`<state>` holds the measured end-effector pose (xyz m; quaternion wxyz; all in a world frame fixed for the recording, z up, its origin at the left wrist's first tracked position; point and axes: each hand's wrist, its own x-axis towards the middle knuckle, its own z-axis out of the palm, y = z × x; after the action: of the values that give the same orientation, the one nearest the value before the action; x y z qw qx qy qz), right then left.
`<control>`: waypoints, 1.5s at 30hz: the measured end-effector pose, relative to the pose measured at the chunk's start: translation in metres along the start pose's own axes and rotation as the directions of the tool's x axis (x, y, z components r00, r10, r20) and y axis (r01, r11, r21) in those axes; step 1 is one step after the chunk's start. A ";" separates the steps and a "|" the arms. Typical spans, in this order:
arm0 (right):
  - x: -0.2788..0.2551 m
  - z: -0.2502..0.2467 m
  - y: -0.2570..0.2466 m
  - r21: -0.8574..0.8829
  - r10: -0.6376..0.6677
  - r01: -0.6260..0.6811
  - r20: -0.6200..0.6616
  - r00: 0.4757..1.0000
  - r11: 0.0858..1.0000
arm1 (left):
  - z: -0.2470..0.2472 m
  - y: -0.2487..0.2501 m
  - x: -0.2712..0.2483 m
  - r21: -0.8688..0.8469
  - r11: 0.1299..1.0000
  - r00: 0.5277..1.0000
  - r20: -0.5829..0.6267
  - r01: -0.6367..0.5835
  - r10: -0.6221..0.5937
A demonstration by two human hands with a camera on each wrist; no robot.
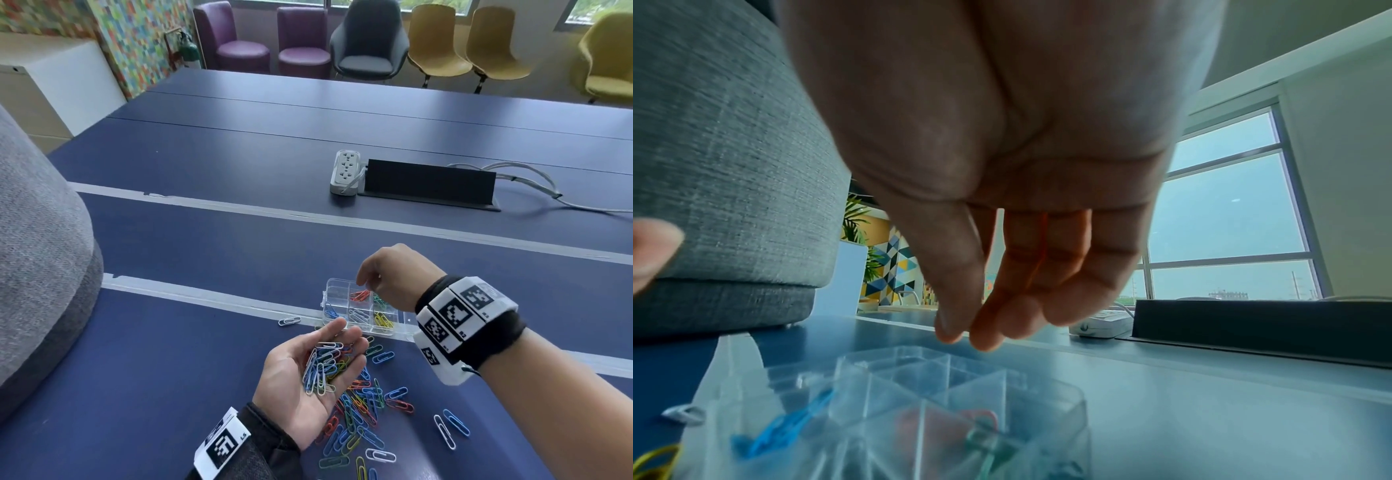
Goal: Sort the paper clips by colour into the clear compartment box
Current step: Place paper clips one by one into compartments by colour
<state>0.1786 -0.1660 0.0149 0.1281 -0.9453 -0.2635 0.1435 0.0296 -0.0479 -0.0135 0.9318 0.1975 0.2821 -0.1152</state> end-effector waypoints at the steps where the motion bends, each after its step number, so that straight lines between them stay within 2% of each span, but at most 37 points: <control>1: -0.001 0.001 0.000 0.001 -0.007 0.007 -0.001 1.000 1.000 | 0.000 0.000 0.000 0.000 1.000 1.000 0.003 0.000 0.000; 6: -0.013 -0.007 -0.005 0.043 -0.073 0.075 -0.036 0.997 0.996 | -0.002 -0.001 0.001 -0.014 1.000 1.000 0.008 0.008 -0.008; 10: -0.033 -0.013 -0.019 0.110 -0.224 0.234 -0.100 0.969 0.966 | -0.005 -0.002 0.001 -0.055 0.998 0.999 0.047 0.029 -0.026; 12: -0.043 -0.014 -0.025 0.151 -0.311 0.322 -0.093 0.946 0.934 | -0.007 -0.001 0.001 -0.093 0.995 0.997 0.074 0.043 -0.036; 15: -0.052 -0.013 -0.030 0.162 -0.377 0.380 -0.050 0.925 0.911 | -0.006 0.000 0.001 -0.125 0.991 0.995 0.093 0.040 -0.029; 24: -0.055 0.000 -0.040 0.066 -0.353 0.348 0.072 0.933 0.935 | -0.005 0.002 0.004 -0.147 0.989 0.987 0.158 0.030 -0.007; 32: -0.052 0.000 -0.038 0.065 -0.358 0.357 0.009 0.934 0.932 | -0.004 0.001 0.006 -0.104 0.994 0.985 0.170 0.042 -0.024; 38: -0.052 0.000 -0.036 0.051 -0.378 0.374 0.095 0.921 0.926 | -0.001 0.001 0.005 -0.129 0.991 0.992 0.125 0.035 -0.018; 45: -0.050 -0.004 -0.032 0.130 -0.369 0.367 -0.011 0.929 0.921 | -0.001 0.001 0.009 -0.083 0.997 0.995 0.103 -0.005 0.014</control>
<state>0.1240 -0.1665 0.0387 0.2120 -0.8677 -0.4272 0.1400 0.0367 -0.0475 -0.0191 0.9530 0.1541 0.2368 -0.1091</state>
